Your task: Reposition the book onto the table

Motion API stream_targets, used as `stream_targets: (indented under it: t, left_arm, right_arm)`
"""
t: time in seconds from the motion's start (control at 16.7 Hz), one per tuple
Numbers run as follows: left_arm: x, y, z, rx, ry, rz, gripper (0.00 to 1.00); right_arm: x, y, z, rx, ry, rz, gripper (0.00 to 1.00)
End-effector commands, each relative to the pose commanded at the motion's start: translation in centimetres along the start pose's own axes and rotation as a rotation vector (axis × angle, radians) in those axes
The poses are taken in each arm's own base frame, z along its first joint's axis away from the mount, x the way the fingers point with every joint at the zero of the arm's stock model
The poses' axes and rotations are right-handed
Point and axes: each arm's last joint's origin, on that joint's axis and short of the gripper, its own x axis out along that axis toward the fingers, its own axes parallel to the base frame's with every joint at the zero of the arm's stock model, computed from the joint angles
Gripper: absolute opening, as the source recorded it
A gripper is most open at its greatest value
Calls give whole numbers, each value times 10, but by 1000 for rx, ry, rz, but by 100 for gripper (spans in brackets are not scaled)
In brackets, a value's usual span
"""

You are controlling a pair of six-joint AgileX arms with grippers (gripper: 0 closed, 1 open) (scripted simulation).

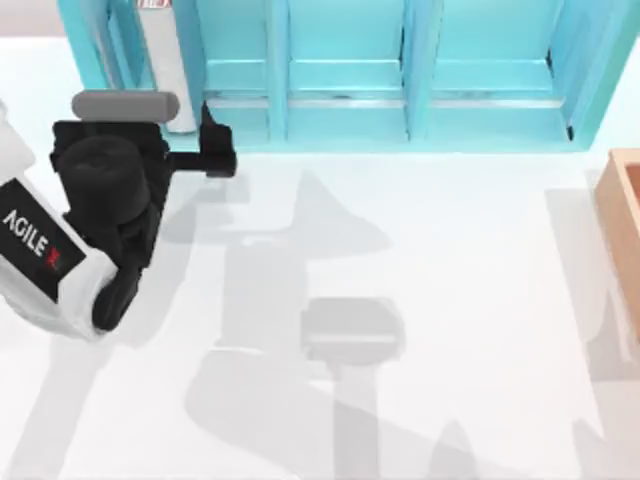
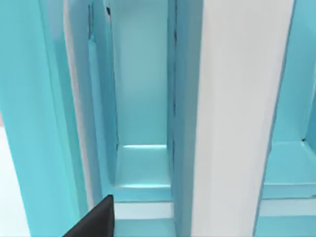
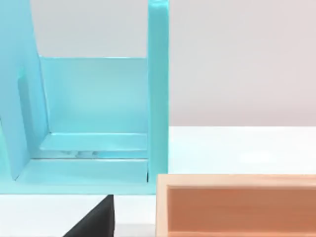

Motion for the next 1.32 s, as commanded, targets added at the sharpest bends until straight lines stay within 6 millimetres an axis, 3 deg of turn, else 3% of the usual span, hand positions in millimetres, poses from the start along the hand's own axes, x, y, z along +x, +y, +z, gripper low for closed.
stream_targets:
  t: [0.54, 0.9, 1.32]
  left_arm:
    - [85, -2, 1, 0, -5, -1, 100]
    - [91, -1, 1, 0, -3, -1, 100]
    - [91, -1, 1, 0, -3, -1, 47]
  right_arm:
    - [0, 0, 0, 0, 0, 0, 100]
    - [0, 0, 0, 0, 0, 0, 100]
    - [0, 0, 0, 0, 0, 0, 100]
